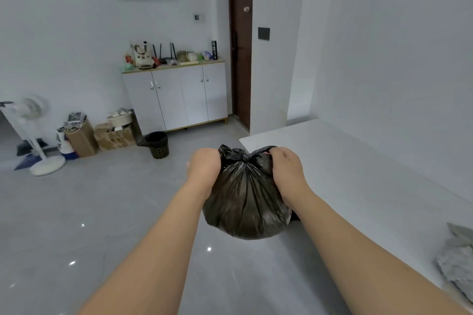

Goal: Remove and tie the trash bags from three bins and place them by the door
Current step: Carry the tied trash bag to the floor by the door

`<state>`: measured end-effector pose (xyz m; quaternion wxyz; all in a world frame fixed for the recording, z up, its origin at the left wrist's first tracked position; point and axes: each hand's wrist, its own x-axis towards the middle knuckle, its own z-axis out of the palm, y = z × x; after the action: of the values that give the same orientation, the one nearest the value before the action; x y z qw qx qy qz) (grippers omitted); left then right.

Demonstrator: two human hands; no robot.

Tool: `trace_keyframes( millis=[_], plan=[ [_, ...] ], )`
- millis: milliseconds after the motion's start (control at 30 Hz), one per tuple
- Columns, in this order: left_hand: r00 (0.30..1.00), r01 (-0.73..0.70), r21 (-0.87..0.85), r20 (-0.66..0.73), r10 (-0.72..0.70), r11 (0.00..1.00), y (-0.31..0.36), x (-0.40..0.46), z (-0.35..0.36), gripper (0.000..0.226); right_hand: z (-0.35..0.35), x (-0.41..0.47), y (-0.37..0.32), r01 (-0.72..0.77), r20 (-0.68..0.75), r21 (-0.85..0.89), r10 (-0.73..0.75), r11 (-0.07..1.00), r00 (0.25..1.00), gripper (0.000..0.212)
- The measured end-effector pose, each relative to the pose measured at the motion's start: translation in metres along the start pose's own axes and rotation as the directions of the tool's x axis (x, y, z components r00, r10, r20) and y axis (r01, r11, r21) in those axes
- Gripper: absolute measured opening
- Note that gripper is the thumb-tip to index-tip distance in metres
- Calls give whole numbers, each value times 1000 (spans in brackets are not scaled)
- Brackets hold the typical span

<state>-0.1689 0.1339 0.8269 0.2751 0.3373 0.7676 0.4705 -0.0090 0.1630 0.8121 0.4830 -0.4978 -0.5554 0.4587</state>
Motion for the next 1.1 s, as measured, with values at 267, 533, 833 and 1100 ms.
trace_keyframes(
  millis=[267,533,833,1100],
  plan=[
    [967,-227,-53,-128,219,972,-20,113,1,26,96,107,24,-179,133,204,154,962,979,29],
    [948,-251,30,-193,252,967,32,288,-32,24,210,258,3,-229,199,266,180,936,963,41],
    [963,-222,-26,-162,215,975,31,507,-96,20,386,406,-17,-176,265,288,98,941,959,43],
    [949,-294,-66,-141,283,954,25,742,-160,13,562,558,-24,-227,195,310,172,923,966,62]
  ],
)
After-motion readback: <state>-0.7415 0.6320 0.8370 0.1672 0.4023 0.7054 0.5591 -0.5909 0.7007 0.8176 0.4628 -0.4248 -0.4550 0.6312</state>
